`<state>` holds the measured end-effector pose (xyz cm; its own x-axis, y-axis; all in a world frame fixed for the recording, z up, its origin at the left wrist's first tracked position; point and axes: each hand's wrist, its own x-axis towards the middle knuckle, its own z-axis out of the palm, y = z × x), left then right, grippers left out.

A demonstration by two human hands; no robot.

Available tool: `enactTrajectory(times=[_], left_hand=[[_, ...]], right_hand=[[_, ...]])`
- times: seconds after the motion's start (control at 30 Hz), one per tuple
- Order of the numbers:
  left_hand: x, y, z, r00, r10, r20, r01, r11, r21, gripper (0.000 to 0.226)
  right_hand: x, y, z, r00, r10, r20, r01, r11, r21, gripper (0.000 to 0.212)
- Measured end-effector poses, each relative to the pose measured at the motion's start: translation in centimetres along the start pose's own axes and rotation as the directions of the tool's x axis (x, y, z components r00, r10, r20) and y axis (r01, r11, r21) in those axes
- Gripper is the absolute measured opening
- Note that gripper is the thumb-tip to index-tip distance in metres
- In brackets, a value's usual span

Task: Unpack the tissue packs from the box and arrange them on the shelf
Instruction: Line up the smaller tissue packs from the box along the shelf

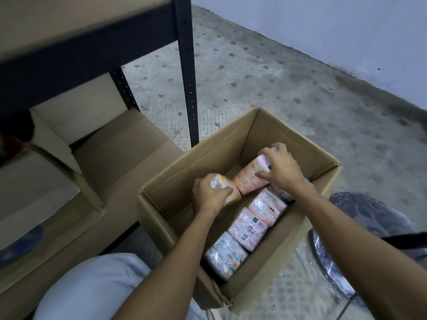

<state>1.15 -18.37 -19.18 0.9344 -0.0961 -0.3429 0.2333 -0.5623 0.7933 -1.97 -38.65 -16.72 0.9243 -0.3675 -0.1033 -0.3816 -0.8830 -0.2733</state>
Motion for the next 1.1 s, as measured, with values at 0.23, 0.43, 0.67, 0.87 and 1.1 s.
enactTrajectory(times=[0.23,0.43,0.67,0.87,1.1], left_hand=[[-3.4,2.5,-4.9,0.992,0.12,-0.036,-0.119,0.992,0.033,0.052],[-7.5,5.3,-9.2,0.969,0.236,-0.076,-0.233,0.971,0.047,0.055],[-13.2,8.7,-15.4,0.923,0.334,-0.19,-0.332,0.942,0.041,0.055],[-18.0,10.8,-21.0,0.867,0.417,-0.274,-0.425,0.905,0.031,0.062],[-22.8,12.9,-28.0,0.761,0.513,-0.398,-0.538,0.841,0.055,0.059]], right_hand=[[-3.9,-2.2,-4.8,0.992,0.014,-0.129,0.003,0.992,0.125,0.057],[-8.6,-4.1,-9.6,0.962,-0.01,-0.272,0.065,0.979,0.193,0.058],[-13.9,-5.9,-14.8,0.904,-0.047,-0.424,0.158,0.96,0.231,0.057],[-17.5,-8.7,-19.5,0.847,-0.107,-0.522,0.255,0.941,0.222,0.058],[-21.8,-13.4,-24.6,0.734,-0.157,-0.66,0.4,0.886,0.234,0.054]])
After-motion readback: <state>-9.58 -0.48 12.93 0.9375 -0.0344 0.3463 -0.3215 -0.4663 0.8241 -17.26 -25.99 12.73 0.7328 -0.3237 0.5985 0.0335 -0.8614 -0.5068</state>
